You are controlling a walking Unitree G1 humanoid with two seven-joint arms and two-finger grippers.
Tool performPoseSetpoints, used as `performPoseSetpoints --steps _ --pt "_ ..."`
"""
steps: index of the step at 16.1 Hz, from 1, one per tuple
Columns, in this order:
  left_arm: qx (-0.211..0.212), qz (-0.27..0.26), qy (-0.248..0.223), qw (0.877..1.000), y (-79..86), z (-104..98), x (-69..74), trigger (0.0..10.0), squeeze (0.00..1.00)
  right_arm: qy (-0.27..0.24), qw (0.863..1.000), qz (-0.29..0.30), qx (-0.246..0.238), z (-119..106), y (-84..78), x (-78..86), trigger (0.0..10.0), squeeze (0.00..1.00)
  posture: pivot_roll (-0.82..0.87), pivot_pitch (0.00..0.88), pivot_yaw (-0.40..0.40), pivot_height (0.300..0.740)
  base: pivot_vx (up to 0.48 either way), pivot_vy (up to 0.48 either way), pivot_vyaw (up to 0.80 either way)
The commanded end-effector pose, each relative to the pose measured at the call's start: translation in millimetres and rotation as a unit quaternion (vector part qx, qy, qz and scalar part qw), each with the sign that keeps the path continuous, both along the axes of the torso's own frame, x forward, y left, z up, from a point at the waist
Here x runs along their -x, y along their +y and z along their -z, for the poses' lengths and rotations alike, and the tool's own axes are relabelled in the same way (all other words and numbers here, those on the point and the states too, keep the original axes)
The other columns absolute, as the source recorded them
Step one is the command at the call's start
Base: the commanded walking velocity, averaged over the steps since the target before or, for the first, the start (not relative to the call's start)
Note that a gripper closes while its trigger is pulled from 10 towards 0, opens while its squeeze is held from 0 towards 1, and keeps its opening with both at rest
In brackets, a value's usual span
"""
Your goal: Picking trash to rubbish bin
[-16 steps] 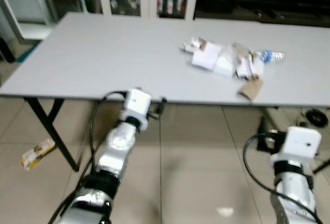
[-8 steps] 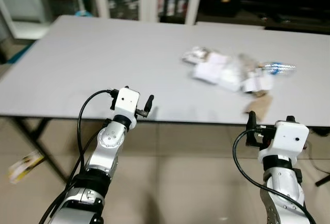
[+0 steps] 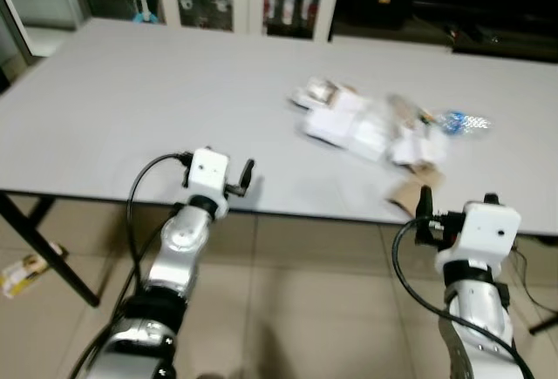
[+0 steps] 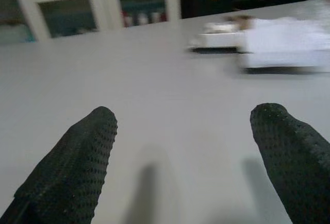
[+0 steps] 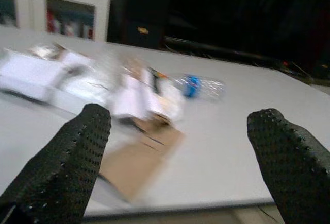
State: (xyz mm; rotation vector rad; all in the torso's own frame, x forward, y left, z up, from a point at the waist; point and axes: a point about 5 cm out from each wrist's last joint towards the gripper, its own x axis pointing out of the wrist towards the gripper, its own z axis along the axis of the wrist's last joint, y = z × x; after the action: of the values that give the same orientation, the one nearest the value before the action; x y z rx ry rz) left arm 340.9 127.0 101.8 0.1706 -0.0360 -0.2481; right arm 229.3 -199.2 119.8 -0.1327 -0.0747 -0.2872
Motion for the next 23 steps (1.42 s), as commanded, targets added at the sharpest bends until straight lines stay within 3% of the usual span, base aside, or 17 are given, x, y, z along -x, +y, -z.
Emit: performPoseSetpoints --steps 1,4,8,13,23 --pt "-0.007 0.009 -0.001 1.000 -3.6 -1.0 -0.3 10.0 0.00 0.000 1.000 0.008 -0.005 -2.5 -2.5 -1.2 10.0 0.00 0.18 0.044 -0.058 0.740 0.000 0.000 0.00" --pt "-0.009 0.008 0.005 1.000 -1.5 0.2 -0.8 10.0 0.00 0.014 0.998 0.023 -0.060 1.6 -5.5 -5.8 10.0 0.00 0.18 0.048 -0.052 0.740 0.000 0.000 0.00" --pt "-0.006 0.006 0.009 1.000 1.0 -1.3 -2.6 10.0 0.00 0.022 0.997 0.021 -0.072 6.2 -6.5 -7.8 10.0 0.00 0.19 0.055 -0.048 0.740 0.000 0.000 0.00" --pt "0.011 0.023 0.010 1.000 0.1 -3.5 -2.3 10.0 0.00 0.018 0.998 0.023 -0.064 4.5 -7.6 -11.3 10.0 0.00 0.20 0.054 -0.048 0.740 0.106 0.000 0.00" --pt "0.020 0.036 0.013 0.999 -2.0 -5.5 -3.2 10.0 0.00 0.009 0.999 0.019 -0.035 0.7 -4.8 -12.9 10.0 0.00 0.20 0.045 -0.047 0.740 0.480 0.000 0.00"
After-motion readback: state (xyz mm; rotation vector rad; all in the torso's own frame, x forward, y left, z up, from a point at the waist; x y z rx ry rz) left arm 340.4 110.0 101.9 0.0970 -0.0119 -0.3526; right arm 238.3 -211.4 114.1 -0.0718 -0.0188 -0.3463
